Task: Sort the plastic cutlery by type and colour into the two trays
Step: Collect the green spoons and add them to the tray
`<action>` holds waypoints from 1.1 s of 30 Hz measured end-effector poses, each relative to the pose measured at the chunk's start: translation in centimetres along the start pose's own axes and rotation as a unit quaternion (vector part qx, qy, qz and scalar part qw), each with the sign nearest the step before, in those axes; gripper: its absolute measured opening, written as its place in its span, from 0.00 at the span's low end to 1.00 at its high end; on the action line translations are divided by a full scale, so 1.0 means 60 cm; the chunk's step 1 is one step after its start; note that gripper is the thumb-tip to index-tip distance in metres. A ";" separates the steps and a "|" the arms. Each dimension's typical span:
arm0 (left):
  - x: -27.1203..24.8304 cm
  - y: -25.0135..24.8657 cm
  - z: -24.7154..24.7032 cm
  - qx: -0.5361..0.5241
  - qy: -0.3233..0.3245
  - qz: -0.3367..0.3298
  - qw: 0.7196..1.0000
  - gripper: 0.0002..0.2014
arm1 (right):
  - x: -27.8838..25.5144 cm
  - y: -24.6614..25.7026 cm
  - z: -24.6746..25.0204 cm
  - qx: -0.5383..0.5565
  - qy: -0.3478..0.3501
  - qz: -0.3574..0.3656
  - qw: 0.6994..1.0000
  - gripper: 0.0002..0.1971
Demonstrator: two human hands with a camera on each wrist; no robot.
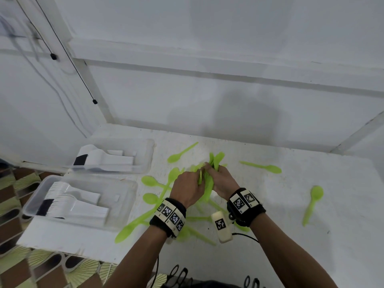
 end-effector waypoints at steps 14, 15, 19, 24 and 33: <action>-0.006 0.042 -0.003 -0.444 0.098 0.108 0.884 0.07 | -0.024 0.033 -0.008 -0.044 0.041 0.057 0.997 0.11; -0.003 0.048 0.000 -0.439 0.062 0.118 0.889 0.11 | -0.027 0.031 -0.013 -0.042 0.043 0.060 0.996 0.13; -0.004 0.066 0.003 -0.433 -0.011 0.178 0.883 0.16 | -0.037 0.032 -0.018 -0.084 0.028 0.086 0.992 0.14; 0.006 0.063 0.004 -0.417 -0.053 0.173 0.891 0.11 | -0.041 0.013 -0.016 -0.064 0.042 0.050 0.996 0.12; 0.002 0.074 -0.010 -0.493 -0.058 0.208 0.843 0.10 | -0.043 0.003 -0.023 -0.097 0.068 0.039 0.992 0.15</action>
Point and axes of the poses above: each hand's wrist, its own x-axis towards the middle knuckle, its own z-axis out of the back of the hand, y = z × x, the point moved 9 cm from there along x, towards the middle knuckle, and after that the axes turned 15 degrees about x, right-handed, at the moved point
